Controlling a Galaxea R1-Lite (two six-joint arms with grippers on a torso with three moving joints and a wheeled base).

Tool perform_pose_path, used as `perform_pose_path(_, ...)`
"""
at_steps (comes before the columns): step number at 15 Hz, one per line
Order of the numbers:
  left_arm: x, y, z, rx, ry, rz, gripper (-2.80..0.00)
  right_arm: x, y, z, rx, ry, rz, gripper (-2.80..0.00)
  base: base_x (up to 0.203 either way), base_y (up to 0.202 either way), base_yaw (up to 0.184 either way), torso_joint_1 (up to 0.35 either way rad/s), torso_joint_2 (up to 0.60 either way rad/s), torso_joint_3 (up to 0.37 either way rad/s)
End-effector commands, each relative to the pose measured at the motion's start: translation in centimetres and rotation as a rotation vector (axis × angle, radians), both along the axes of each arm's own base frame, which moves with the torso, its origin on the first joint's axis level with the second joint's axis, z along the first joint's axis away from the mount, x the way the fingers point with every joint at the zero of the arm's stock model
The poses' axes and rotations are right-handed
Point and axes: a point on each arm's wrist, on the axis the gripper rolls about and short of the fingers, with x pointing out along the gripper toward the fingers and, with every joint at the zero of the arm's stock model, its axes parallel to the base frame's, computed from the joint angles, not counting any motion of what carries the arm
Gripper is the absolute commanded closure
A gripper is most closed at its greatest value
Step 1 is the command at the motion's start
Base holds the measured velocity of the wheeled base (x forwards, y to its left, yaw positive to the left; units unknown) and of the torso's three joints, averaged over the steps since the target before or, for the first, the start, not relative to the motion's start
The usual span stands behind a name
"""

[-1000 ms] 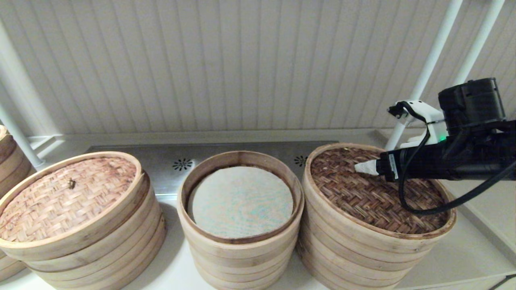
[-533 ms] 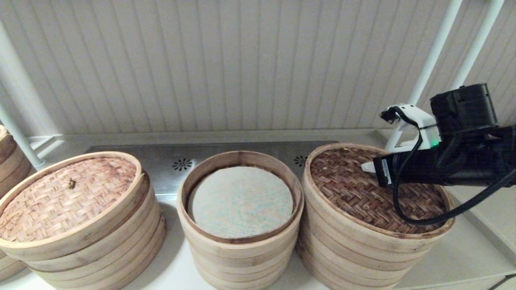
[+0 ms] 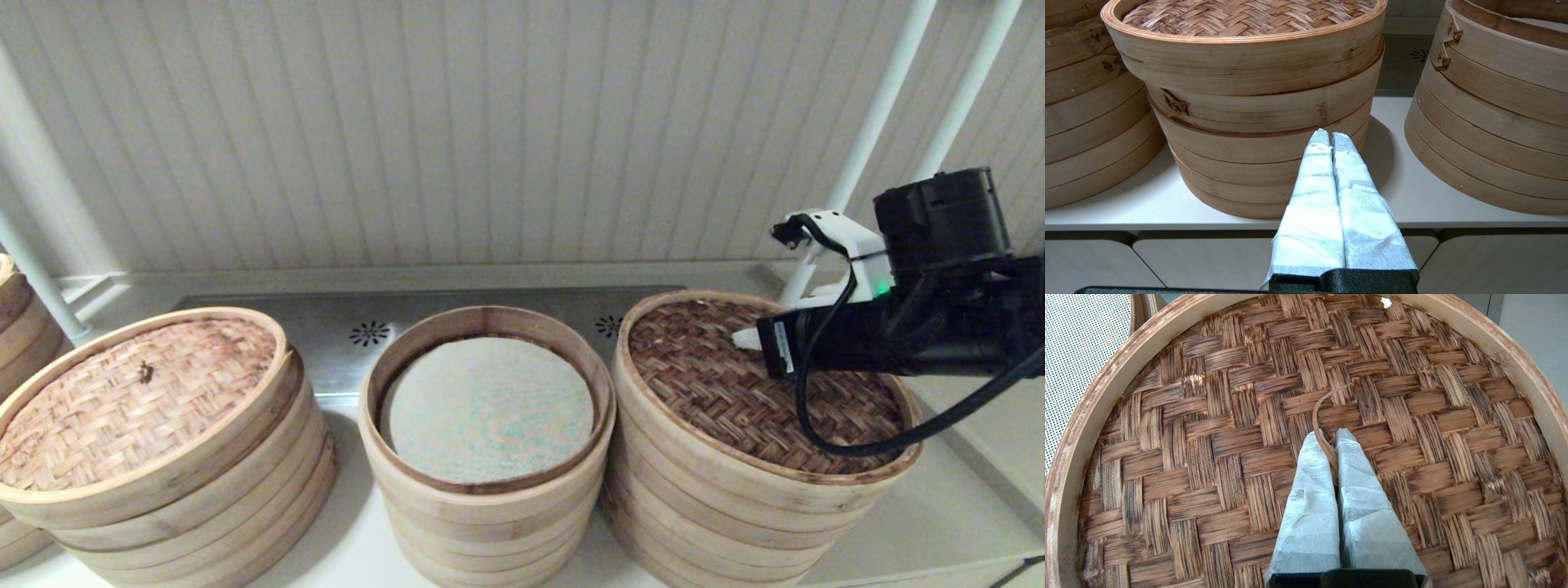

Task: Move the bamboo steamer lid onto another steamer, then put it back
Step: Pick up the steamer

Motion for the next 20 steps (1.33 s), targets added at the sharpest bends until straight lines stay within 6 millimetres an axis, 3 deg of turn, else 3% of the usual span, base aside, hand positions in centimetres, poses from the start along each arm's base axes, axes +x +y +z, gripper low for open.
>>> perform_pose_path(1, 0.0, 0.0, 0.0, 0.000, -0.001, 0.001, 0.00, -0.2, 0.0, 0.5, 0.008, -0.020, -0.001, 0.00, 0.000, 0.000, 0.000, 0.000, 0.00, 0.000)
perform_pose_path(10, 0.0, 0.0, 0.0, 0.000, -0.001, 0.001, 0.00, -0.5, -0.1, 1.1, 0.011, -0.043, -0.005, 0.00, 0.000, 0.000, 0.000, 0.000, 0.00, 0.000)
perform_pose_path(20, 0.0, 0.0, 0.0, 0.000, -0.001, 0.001, 0.00, -2.7, -0.8, 3.4, 0.025, -0.121, 0.005, 0.00, 0.000, 0.000, 0.000, 0.000, 0.00, 0.000)
